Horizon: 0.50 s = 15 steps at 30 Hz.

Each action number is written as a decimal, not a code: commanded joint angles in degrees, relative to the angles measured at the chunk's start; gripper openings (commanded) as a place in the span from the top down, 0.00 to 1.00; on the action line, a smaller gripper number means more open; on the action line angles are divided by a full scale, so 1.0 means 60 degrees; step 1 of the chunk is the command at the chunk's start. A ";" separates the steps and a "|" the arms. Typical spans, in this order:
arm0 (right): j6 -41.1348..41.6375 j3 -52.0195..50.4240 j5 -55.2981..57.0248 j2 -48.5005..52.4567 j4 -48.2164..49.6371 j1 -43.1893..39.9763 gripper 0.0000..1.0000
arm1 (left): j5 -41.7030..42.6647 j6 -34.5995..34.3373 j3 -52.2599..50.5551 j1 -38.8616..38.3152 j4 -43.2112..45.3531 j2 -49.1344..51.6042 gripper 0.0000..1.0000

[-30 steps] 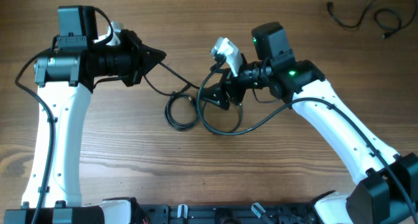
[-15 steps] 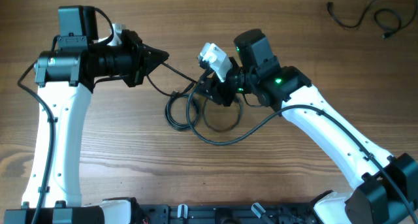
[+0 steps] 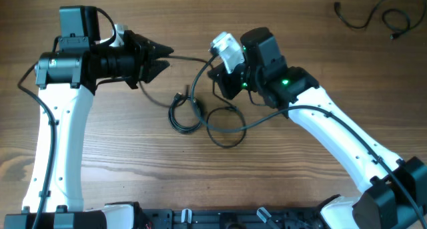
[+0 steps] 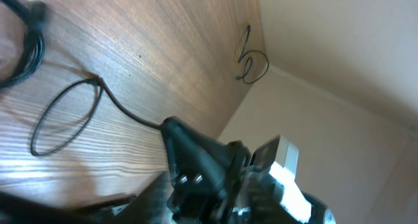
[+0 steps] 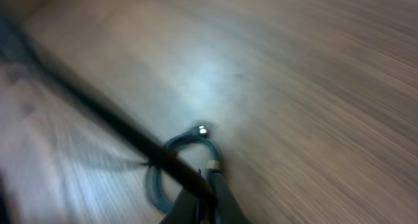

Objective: Untangle cables
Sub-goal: 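Drag the cable to the upper right with the right gripper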

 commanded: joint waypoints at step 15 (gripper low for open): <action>0.7231 0.1457 0.2466 -0.3067 -0.0481 -0.3370 0.96 | -0.0299 0.1530 0.0131 -0.0324 -0.0160 -0.0157 0.00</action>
